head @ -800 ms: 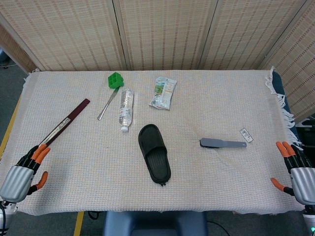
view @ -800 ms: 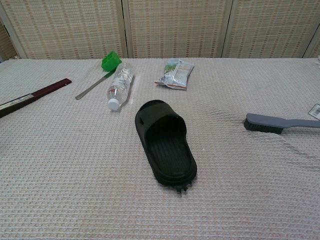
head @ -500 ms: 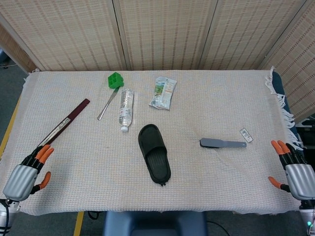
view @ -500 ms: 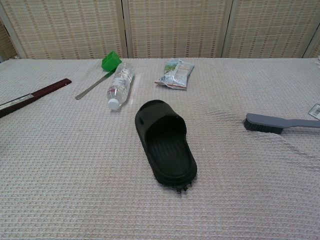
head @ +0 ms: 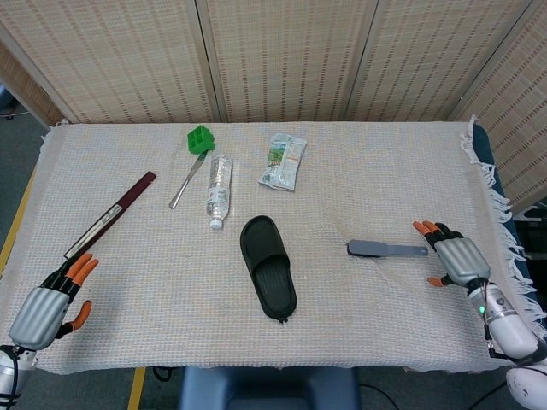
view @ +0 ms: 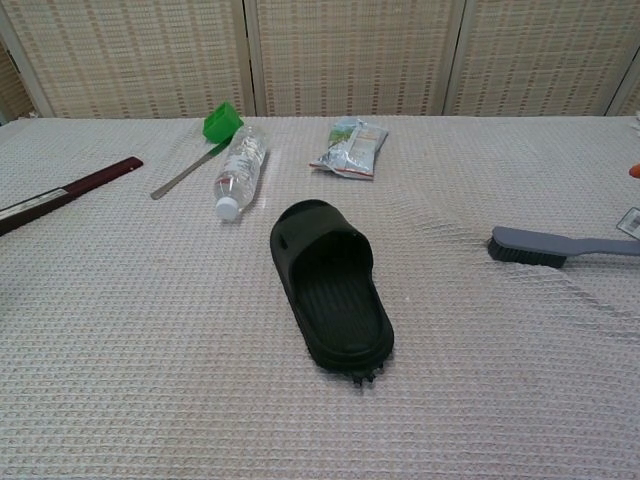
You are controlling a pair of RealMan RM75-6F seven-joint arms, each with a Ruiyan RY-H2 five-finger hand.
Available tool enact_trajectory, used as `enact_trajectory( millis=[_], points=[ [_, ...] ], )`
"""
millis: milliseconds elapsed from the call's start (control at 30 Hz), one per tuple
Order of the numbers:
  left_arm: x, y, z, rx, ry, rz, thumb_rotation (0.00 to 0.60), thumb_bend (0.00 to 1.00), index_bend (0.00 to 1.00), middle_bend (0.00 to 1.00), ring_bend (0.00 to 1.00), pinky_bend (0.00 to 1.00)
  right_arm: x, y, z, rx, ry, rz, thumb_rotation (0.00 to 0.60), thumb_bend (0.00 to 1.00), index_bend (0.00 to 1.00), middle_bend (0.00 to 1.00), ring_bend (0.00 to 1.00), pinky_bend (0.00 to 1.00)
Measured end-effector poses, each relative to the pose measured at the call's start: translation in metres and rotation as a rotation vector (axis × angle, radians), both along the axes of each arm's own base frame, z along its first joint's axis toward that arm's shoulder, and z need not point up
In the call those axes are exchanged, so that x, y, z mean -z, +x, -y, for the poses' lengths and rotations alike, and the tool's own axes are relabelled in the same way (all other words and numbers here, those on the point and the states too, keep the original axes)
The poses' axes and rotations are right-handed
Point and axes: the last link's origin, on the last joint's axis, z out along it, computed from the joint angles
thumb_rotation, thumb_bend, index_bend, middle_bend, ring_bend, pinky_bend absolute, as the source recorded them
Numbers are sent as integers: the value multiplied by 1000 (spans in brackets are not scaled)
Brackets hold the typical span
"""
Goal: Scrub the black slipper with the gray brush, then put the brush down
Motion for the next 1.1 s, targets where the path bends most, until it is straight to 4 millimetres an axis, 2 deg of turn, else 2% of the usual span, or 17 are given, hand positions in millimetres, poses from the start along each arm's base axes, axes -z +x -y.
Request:
enact_trajectory(
  millis=[100,233,500,633,933,1100],
  points=[
    [1,-1,0,-5,-2,-5,600,503,0,0,0,249,5,1,16,-7,9,-8,600,61,26,165,81,291],
    [2,-1,-1,-9,-6,-11,600,508,0,0,0,251,13,0,40,2,37,-18,600,61,80,238,153,341],
    [5,-1,-3,-20,-11,-25,600,541,0,0,0,262,32,2,62,78,133,54,600,61,113,256,178,351],
    [5,-1,-3,-23,-5,-28,600,540,0,0,0,262,36,3,70,82,161,54,600,62,127,266,181,351],
    [9,-3,-5,-33,-16,-42,600,540,0,0,0,263,39,3,72,127,208,102,600,62,149,328,241,397],
    [10,-3,-7,-39,-20,-45,600,540,0,0,0,263,42,3,75,130,234,95,600,62,192,390,336,484]
  ],
)
